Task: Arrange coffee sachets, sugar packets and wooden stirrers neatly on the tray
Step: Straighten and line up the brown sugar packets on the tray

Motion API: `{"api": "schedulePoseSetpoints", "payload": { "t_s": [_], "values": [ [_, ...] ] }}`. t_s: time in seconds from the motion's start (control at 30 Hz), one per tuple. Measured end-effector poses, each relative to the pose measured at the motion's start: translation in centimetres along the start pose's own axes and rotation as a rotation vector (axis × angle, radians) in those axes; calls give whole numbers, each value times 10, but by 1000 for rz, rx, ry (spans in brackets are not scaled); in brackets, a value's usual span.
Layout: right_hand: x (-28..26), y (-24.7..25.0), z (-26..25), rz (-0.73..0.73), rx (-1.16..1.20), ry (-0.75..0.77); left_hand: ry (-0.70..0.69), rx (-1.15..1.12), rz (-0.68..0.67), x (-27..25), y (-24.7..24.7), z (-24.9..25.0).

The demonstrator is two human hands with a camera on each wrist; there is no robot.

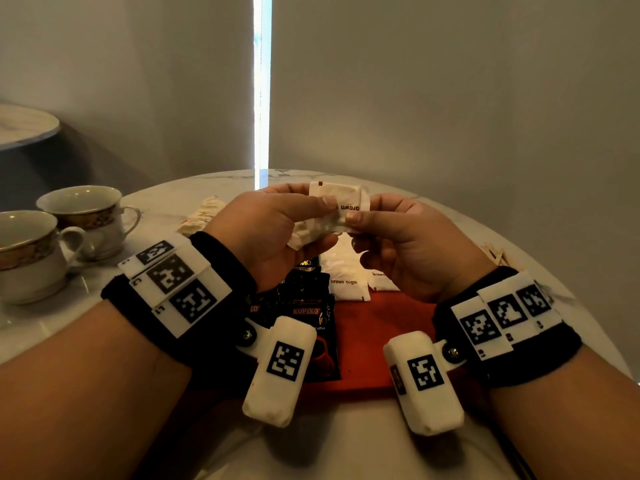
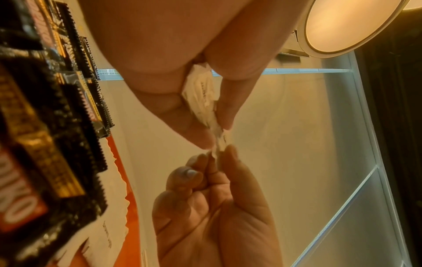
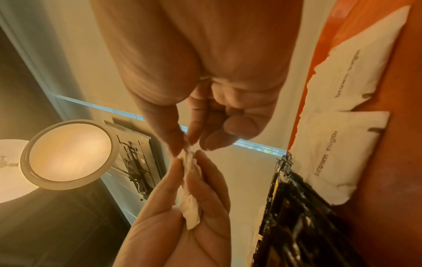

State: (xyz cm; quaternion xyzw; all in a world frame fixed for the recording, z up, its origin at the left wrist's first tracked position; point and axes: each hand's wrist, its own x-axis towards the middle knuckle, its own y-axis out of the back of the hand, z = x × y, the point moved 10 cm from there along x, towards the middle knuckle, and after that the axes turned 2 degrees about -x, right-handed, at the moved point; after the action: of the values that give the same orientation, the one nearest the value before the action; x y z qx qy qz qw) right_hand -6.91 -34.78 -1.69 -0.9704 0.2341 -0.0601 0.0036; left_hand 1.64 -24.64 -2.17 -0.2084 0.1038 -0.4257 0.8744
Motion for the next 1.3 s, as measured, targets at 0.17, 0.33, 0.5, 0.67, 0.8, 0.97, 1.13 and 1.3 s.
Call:
{"api": "schedulePoseSetpoints", "payload": {
  "t_s": [0.17,0.33,0.5,0.67,0.8,0.97,1.13,1.3],
  "values": [
    [1,7,-4,62,7,23,73,-65,-1,0,0,-5],
    [0,8,-2,75,17,11,69,-40,12,0,1,-4],
    [2,10,0,86,22,0,48,5,-6,1,1,-3],
    [2,11,0,93,30,-1,19,15,-26,1,0,-1],
    [0,9,0,86,36,-11,18,-8,-8,1,1,0],
    [1,12,-2,103,139,16,10,3,11,-1,0,2],
    [3,20,-5,168,259,57,73,-36,-2,-1,-1,-6],
    [1,15,-6,152,179,63,80,50,-64,-1,-4,-8]
  ]
}}
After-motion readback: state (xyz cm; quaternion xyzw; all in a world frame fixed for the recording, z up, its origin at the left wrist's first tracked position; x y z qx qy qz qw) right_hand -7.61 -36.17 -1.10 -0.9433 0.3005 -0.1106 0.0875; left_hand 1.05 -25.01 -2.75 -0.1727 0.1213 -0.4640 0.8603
